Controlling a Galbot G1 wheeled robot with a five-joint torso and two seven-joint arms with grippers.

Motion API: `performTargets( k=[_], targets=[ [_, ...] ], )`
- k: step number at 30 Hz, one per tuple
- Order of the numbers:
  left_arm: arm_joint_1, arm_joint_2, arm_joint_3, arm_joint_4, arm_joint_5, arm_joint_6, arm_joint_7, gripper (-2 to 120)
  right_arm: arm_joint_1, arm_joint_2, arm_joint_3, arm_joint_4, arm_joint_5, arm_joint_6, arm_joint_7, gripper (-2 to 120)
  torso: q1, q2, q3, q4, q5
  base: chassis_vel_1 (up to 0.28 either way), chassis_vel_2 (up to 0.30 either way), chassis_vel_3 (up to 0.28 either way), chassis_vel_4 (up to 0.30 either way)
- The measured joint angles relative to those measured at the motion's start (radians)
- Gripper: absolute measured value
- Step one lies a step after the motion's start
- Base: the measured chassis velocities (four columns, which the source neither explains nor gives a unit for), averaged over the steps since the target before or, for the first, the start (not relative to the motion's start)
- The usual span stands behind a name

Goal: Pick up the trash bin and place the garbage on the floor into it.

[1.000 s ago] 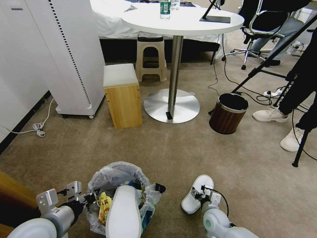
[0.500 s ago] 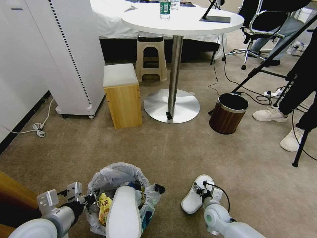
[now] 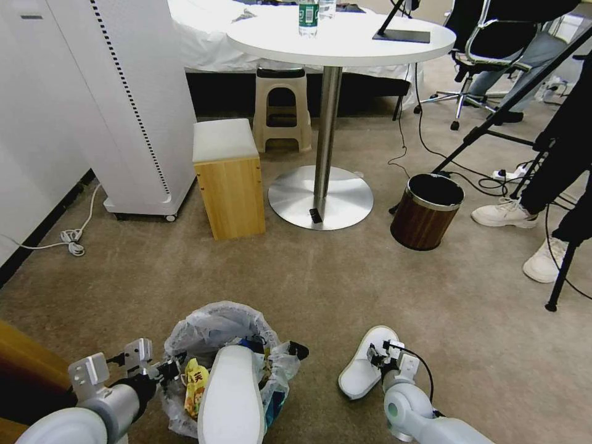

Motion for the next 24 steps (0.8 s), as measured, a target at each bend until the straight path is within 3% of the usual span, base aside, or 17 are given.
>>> performTargets(
  k=[4,7,11,24],
  targets=[
    [-0.001,-0.001,0.002,-0.002,-0.001,0.000,0.000,0,-0.005,-0.001,0.001,-0.003,-0.004,0.002,0.000,29,0.000,0.000,0.000,0.0000,0.0000,0.000,0.000,0.000,0.000],
    [0.000,-0.004,0.006,-0.005,-0.001,0.000,-0.001,0,-0.009,-0.001,0.000,-0.011,-0.016,0.010,-0.005,13,0.000,0.000,0.000,0.0000,0.0000,0.000,0.000,0.000,0.000],
    [0.001,-0.004,0.006,-0.008,-0.001,0.000,-0.001,0,-0.009,-0.001,-0.004,-0.016,-0.024,0.013,-0.009,0,0.000,0.000,0.000,0.0000,0.0000,0.000,0.000,0.000,0.000],
    [-0.001,-0.006,0.005,-0.004,-0.001,-0.001,-0.002,0,-0.010,-0.010,-0.010,-0.028,-0.081,0.032,-0.025,0,0.000,0.000,0.000,0.0000,0.0001,0.000,0.000,0.000,0.000]
  ],
)
